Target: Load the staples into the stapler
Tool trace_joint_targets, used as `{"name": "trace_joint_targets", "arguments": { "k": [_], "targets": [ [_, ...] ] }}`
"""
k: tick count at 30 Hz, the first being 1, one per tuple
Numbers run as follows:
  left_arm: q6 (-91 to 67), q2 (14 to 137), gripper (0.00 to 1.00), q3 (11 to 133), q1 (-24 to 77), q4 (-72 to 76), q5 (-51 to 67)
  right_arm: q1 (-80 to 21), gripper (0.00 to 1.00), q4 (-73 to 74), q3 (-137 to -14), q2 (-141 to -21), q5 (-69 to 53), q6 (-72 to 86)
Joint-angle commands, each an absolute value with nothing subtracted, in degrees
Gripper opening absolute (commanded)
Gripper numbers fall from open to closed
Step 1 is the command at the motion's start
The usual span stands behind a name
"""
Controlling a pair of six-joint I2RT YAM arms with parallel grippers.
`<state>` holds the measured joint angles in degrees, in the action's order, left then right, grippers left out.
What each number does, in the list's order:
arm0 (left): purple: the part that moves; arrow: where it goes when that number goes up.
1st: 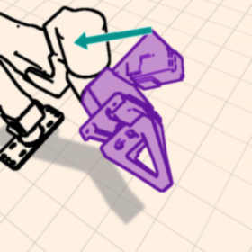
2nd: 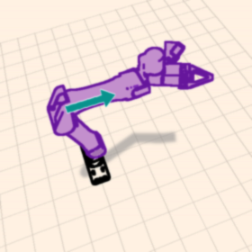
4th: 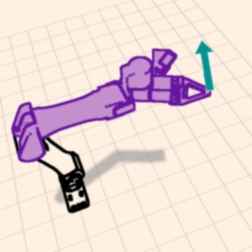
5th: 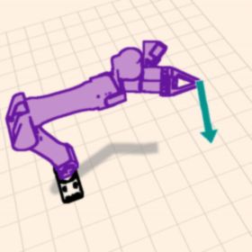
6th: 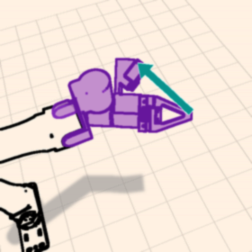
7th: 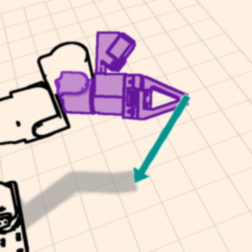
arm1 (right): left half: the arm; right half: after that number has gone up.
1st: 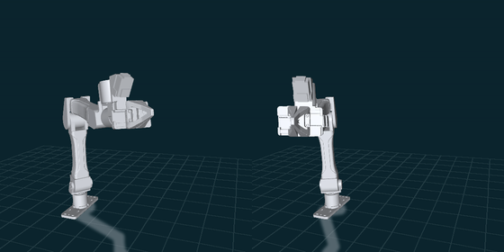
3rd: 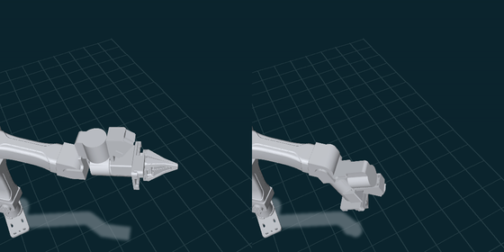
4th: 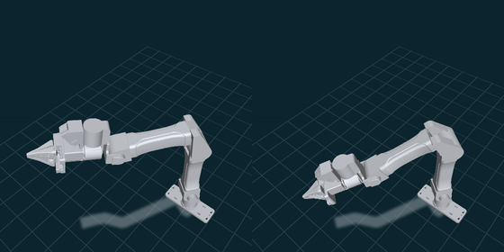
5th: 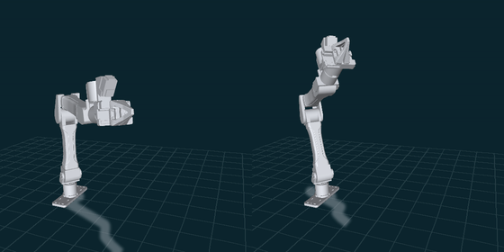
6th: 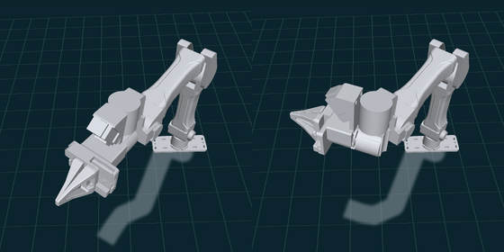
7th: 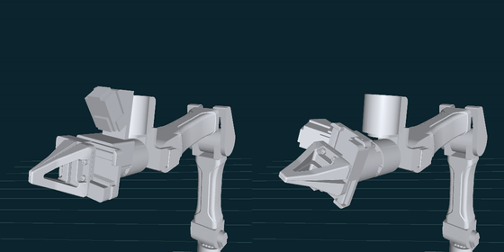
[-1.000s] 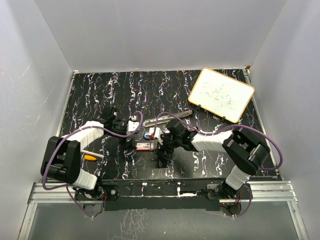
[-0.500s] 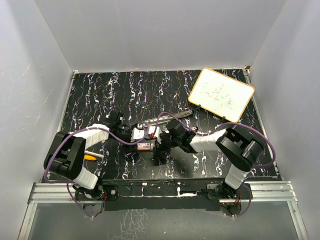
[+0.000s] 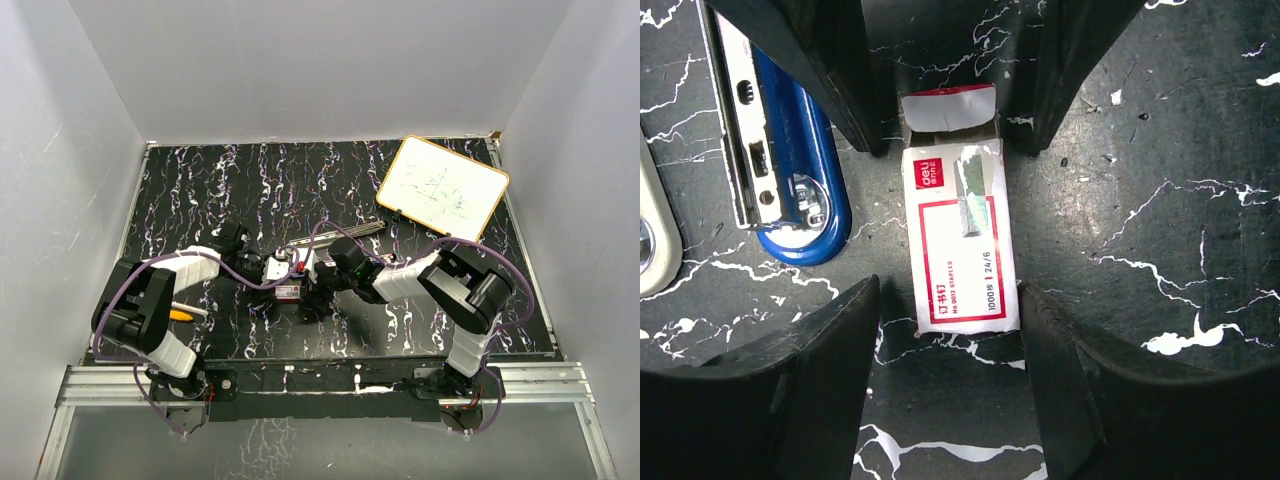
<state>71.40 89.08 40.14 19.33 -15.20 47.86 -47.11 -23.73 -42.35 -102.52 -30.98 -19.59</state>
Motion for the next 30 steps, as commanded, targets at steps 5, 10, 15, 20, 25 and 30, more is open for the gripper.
{"name": "trace_joint_targets", "arguments": {
  "k": [5, 10, 15, 20, 25, 30],
  "targets": [
    [75.39, 90.64, 0.61, 41.27, 19.69, -17.47, 48.63, -47.01, 0.54, -22.89, -43.12, -104.52, -32.56, -21.6],
    [75.17, 90.61, 0.59, 41.17, 19.95, -17.06, 48.26, -46.99, 0.46, -21.07, -42.59, -104.24, -32.92, -22.99],
    [75.62, 91.45, 0.5, 42.01, 20.19, -18.28, 47.99, -46.96, 0.4, -20.15, -42.54, -104.23, -32.56, -24.24],
    [74.9, 91.36, 0.4, 42.38, 20.33, -19.12, 48.01, -46.91, 0.36, -19.95, -41.79, -103.47, -31.91, -24.78],
    [72.94, 89.91, 0.38, 41.03, 20.35, -17.52, 47.31, -46.76, 0.35, -19.7, -40.99, -103.32, -32.0, -24.86],
    [72.66, 89.04, 0.36, 40.51, 20.28, -17.54, 45.76, -46.28, 0.33, -18.25, -40.49, -102.8, -31.95, -25.39]
  ]
}}
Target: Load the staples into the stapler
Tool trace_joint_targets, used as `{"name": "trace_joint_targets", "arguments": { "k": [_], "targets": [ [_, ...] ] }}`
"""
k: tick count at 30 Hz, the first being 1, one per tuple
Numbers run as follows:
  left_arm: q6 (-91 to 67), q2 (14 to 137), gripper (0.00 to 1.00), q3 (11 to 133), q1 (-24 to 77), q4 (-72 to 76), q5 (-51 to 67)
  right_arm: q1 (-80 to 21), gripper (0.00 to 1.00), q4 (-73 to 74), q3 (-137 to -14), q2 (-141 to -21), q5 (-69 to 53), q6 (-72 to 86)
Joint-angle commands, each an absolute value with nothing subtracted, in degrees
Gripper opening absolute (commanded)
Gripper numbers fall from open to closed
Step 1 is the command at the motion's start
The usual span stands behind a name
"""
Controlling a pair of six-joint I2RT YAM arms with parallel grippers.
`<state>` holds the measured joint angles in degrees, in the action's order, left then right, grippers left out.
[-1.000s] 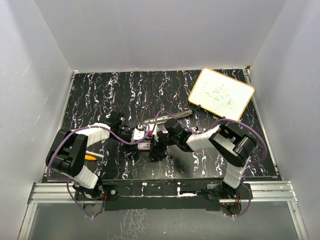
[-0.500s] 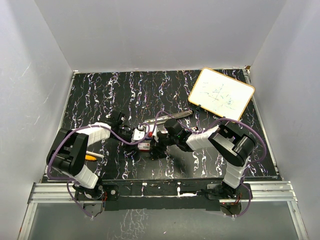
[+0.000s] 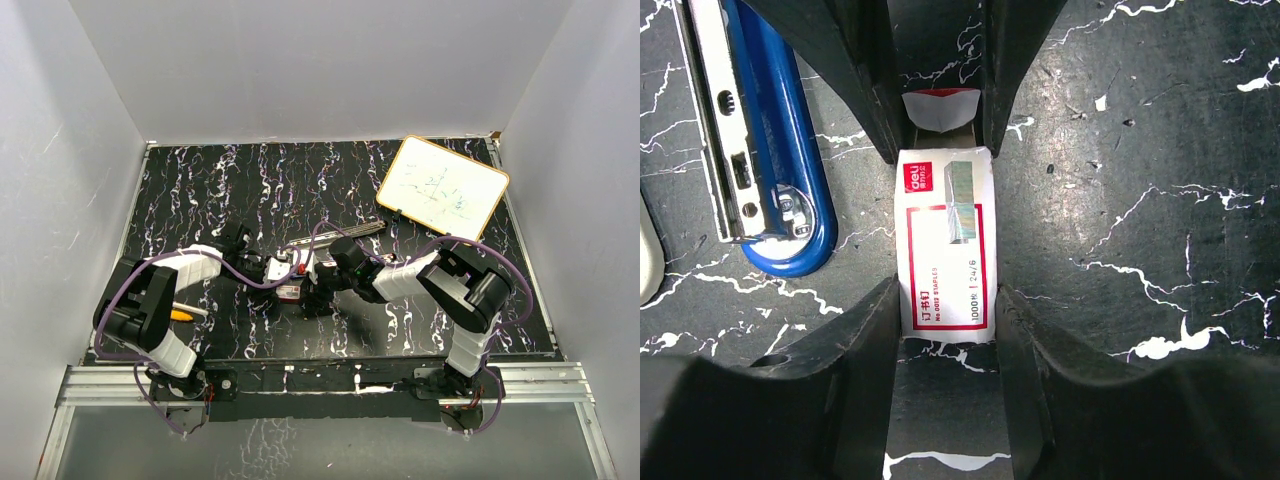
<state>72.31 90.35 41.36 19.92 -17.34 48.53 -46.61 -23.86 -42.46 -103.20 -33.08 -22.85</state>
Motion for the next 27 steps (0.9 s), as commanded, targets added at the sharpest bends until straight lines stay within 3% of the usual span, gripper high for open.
{"name": "trace_joint_targets", "arguments": {
  "k": [1, 18, 27],
  "targets": [
    [72.71, 88.96, 0.36, 40.48, 20.23, -17.64, 45.47, -46.27, 0.33, -18.11, -40.41, -102.66, -31.93, -25.48],
    [72.93, 87.35, 0.35, 40.74, 20.05, -19.27, 42.58, -45.56, 0.36, -15.28, -39.8, -101.84, -31.12, -25.67],
    [76.6, 86.61, 0.43, 41.57, 17.58, -23.3, 41.79, -44.9, 0.36, -14.03, -38.87, -100.46, -31.88, -25.84]
  ]
}}
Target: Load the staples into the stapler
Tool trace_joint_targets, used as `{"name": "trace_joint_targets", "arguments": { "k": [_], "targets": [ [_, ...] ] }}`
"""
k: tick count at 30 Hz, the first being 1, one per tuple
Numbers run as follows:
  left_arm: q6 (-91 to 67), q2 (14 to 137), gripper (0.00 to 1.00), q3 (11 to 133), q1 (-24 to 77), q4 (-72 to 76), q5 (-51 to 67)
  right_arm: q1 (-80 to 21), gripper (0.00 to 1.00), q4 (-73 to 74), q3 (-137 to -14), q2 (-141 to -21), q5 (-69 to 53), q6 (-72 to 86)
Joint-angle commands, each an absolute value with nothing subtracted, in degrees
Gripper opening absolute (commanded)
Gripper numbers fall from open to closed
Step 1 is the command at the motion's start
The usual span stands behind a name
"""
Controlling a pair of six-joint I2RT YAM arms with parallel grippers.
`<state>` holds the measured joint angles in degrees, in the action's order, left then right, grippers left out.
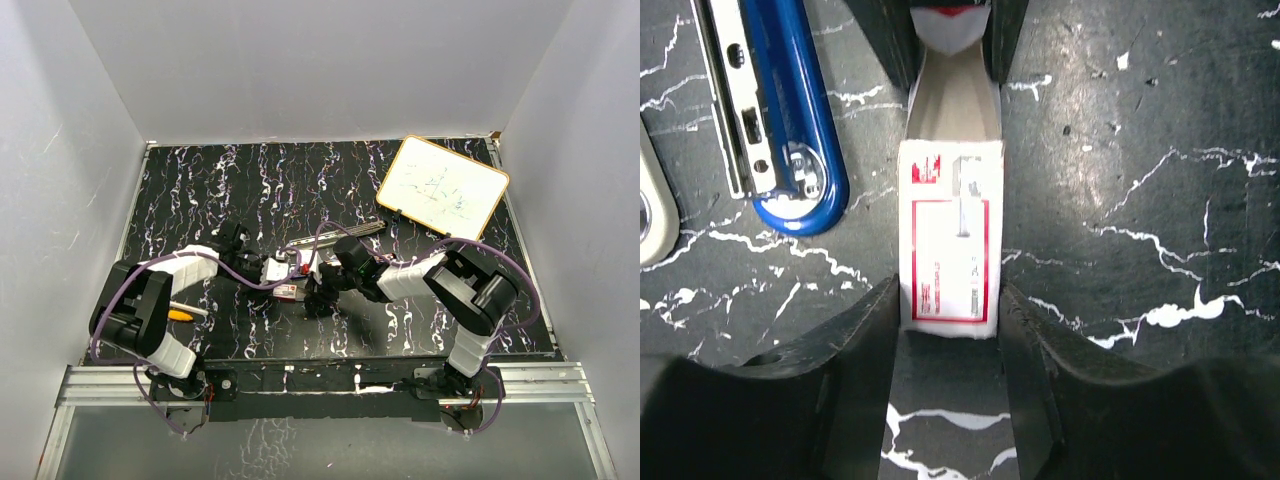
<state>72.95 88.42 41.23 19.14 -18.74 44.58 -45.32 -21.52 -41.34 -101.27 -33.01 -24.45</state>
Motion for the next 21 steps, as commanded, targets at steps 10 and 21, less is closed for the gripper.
{"name": "trace_joint_targets", "arguments": {
  "k": [10, 21],
  "targets": [
    [84.89, 85.78, 0.47, 43.89, 11.76, -32.42, 40.4, -44.91, 0.37, -12.57, -39.16, -100.37, -32.93, -25.4],
    [67.08, 83.56, 0.72, 40.39, 18.56, -17.22, 49.18, -44.91, 0.38, -12.71, -40.34, -100.98, -32.97, -23.86]
  ]
}}
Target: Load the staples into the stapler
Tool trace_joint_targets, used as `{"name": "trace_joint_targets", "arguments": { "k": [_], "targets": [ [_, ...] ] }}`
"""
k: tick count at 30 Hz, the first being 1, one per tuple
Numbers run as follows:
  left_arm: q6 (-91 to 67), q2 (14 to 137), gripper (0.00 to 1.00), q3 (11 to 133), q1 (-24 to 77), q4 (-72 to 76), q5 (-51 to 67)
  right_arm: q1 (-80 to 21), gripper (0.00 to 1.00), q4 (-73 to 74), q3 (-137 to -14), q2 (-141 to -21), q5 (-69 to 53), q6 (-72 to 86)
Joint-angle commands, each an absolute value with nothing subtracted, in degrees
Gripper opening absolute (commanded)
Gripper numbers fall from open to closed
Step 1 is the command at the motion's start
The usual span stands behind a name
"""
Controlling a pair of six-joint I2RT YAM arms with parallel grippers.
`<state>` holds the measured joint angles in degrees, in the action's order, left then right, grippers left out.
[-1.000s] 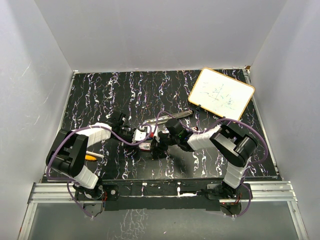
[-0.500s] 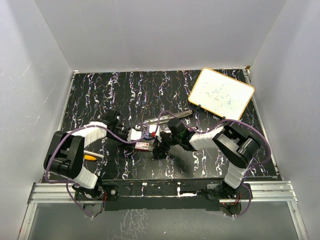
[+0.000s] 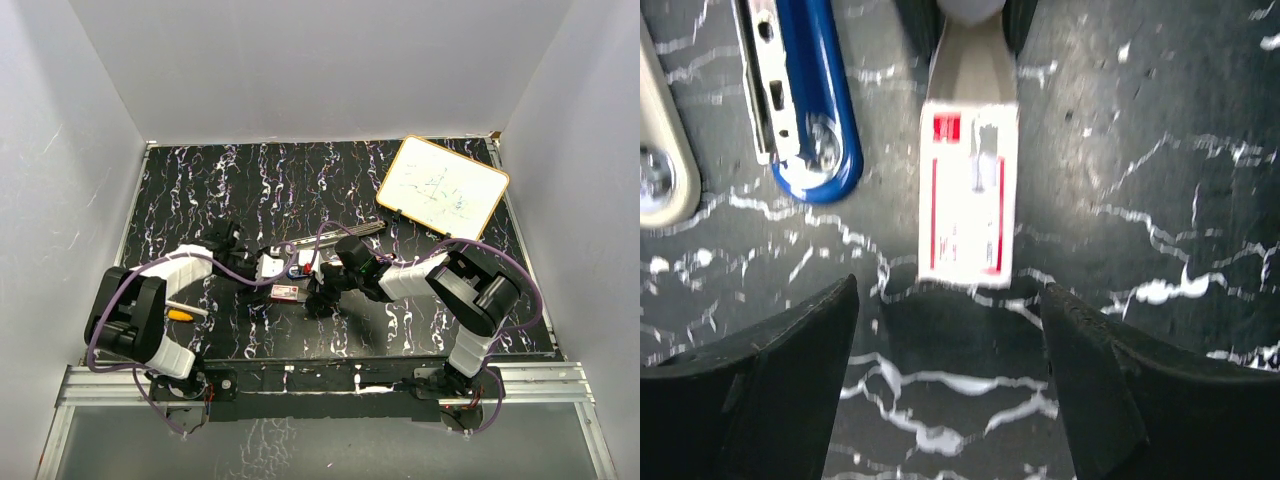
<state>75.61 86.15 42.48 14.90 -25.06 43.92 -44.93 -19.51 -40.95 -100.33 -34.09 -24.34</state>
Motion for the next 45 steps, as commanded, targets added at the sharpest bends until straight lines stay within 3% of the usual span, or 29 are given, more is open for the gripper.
{"name": "trace_joint_targets", "arguments": {
  "k": [1, 8, 16, 23, 40, 45],
  "targets": [
    [65.49, 84.01, 0.73, 39.95, 19.22, -15.23, 48.88, -44.91, 0.38, -12.71, -40.31, -101.01, -33.02, -23.78],
    [62.65, 87.48, 0.71, 40.2, 22.39, -13.3, 46.27, -44.91, 0.38, -12.75, -40.35, -100.97, -32.86, -23.17],
    [64.55, 89.82, 0.5, 42.24, 22.41, -18.28, 42.5, -44.91, 0.38, -13.19, -39.93, -100.69, -32.22, -22.97],
    [65.19, 87.72, 0.41, 41.2, 22.24, -19.07, 38.94, -44.88, 0.38, -13.64, -39.3, -100.72, -32.13, -23.44],
    [77.03, 83.79, 0.4, 40.02, 13.21, -28.53, 36.97, -44.91, 0.38, -12.8, -38.94, -100.44, -33.53, -24.93],
    [81.39, 81.73, 0.5, 40.54, 9.39, -32.96, 38.29, -45.88, 0.41, -12.0, -39.15, -100.31, -33.8, -25.4]
  ]
}}
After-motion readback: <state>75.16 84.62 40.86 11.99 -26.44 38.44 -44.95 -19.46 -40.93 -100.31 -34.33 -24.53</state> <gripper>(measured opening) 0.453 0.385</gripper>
